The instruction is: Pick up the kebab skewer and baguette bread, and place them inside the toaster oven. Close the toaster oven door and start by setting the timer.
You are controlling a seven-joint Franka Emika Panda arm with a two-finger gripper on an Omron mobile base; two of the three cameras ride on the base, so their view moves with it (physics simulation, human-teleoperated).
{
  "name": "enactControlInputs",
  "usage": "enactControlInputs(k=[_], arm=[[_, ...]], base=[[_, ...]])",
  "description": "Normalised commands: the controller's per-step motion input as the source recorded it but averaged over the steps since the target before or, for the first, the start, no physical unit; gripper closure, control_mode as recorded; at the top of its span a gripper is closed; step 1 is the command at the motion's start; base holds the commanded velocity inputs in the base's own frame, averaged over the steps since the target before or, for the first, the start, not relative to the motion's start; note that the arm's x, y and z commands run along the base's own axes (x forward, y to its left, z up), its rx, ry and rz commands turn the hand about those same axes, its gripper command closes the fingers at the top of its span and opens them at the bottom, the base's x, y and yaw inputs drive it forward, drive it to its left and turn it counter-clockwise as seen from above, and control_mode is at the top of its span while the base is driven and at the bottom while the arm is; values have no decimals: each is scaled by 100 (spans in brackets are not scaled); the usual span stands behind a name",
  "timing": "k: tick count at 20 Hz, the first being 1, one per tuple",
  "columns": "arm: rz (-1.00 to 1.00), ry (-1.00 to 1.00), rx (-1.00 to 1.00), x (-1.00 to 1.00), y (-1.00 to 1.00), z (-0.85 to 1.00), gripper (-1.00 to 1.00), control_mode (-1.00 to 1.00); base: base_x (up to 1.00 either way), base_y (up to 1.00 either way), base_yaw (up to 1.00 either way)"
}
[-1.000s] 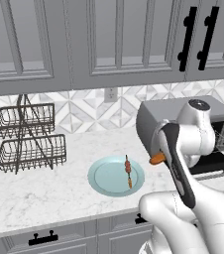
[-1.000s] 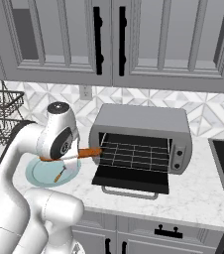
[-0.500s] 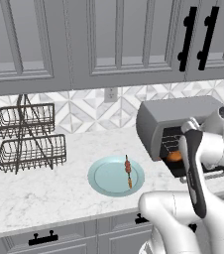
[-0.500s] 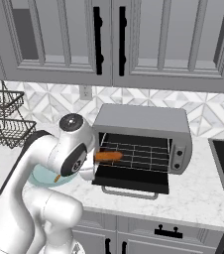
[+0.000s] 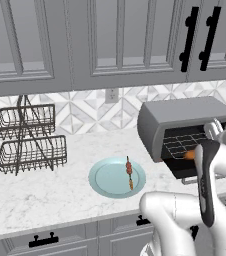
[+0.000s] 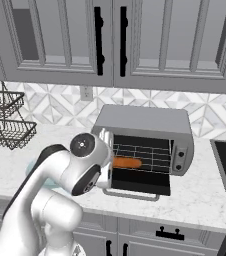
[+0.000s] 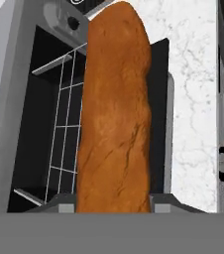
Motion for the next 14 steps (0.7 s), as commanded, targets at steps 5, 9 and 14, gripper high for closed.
enactControlInputs(k=[5, 9, 14], arm=[[-7, -13, 2, 10, -46, 12, 100, -100], [-2, -9, 7, 35, -44, 10, 100, -100], [0, -2, 7, 44, -27, 11, 100, -100]], base=[[0, 0, 0], [0, 0, 0], [0, 0, 0]])
